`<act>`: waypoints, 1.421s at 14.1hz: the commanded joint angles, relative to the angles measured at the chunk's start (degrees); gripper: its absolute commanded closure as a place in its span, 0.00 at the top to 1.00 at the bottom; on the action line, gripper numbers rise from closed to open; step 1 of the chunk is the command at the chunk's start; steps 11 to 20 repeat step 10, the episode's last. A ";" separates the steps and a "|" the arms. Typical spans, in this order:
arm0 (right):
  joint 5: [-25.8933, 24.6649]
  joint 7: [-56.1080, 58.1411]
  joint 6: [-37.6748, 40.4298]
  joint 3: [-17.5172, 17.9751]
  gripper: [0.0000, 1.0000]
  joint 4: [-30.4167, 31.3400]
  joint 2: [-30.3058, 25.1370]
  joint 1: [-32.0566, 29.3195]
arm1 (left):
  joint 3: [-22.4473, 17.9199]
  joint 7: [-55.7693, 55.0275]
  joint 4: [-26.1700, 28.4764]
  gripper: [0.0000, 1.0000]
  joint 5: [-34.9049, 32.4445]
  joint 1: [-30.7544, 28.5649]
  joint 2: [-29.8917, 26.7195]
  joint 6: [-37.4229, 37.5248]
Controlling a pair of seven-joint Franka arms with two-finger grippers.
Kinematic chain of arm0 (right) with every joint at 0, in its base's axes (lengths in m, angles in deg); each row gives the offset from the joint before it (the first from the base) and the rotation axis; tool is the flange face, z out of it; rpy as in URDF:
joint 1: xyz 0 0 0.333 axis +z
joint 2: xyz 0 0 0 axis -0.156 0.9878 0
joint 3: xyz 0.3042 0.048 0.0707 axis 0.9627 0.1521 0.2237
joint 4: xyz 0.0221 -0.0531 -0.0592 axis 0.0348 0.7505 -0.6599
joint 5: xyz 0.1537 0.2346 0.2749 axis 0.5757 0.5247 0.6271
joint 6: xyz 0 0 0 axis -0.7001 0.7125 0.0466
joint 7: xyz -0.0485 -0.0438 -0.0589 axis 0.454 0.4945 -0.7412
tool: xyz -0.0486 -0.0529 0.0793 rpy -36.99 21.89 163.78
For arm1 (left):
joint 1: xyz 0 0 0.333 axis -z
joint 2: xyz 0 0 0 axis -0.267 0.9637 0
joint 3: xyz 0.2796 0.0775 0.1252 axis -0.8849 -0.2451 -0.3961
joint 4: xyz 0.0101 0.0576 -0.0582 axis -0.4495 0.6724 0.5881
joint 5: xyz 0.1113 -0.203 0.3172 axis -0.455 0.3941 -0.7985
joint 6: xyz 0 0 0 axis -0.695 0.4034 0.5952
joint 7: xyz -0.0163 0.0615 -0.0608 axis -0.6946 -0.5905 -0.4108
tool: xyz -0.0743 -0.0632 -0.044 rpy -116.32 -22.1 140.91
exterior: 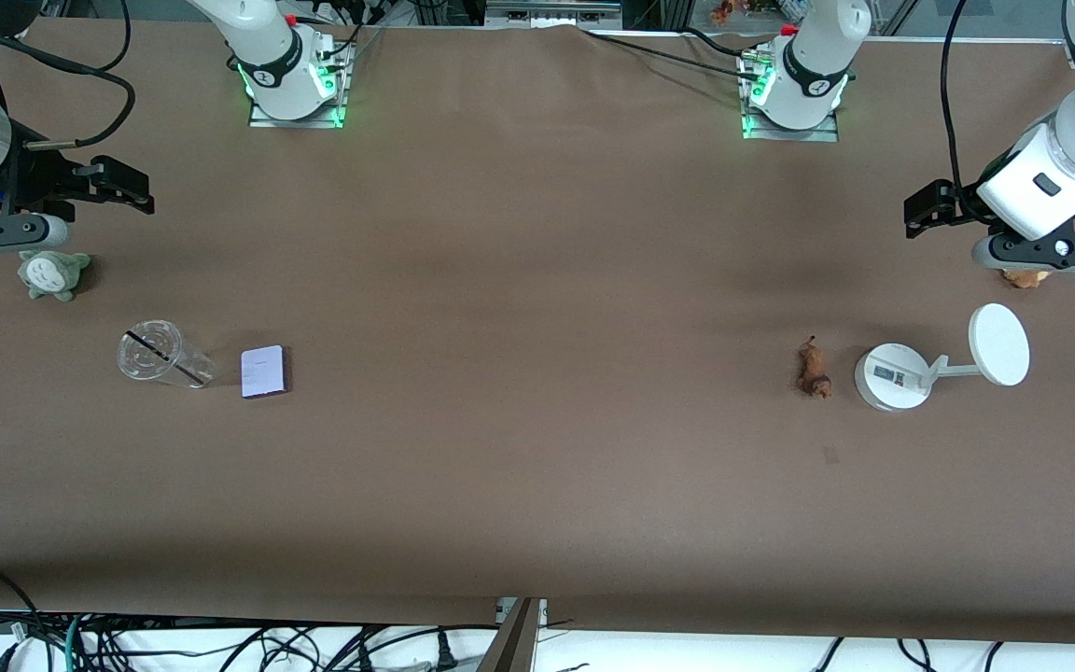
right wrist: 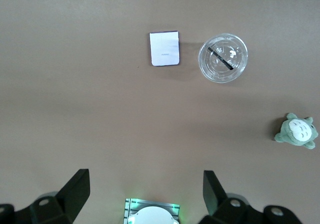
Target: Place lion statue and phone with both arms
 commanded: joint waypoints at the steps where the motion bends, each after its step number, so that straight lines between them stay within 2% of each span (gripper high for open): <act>1: -0.64 -0.34 2.00 0.42 1.00 -3.17 1.83 -0.35 | -0.05 0.86 -1.13 1.00 0.64 0.12 0.27 1.10; 20: -0.47 -0.25 2.00 0.42 1.00 -3.52 2.45 -0.44 | -0.13 0.43 -1.13 1.00 0.81 0.12 0.27 1.19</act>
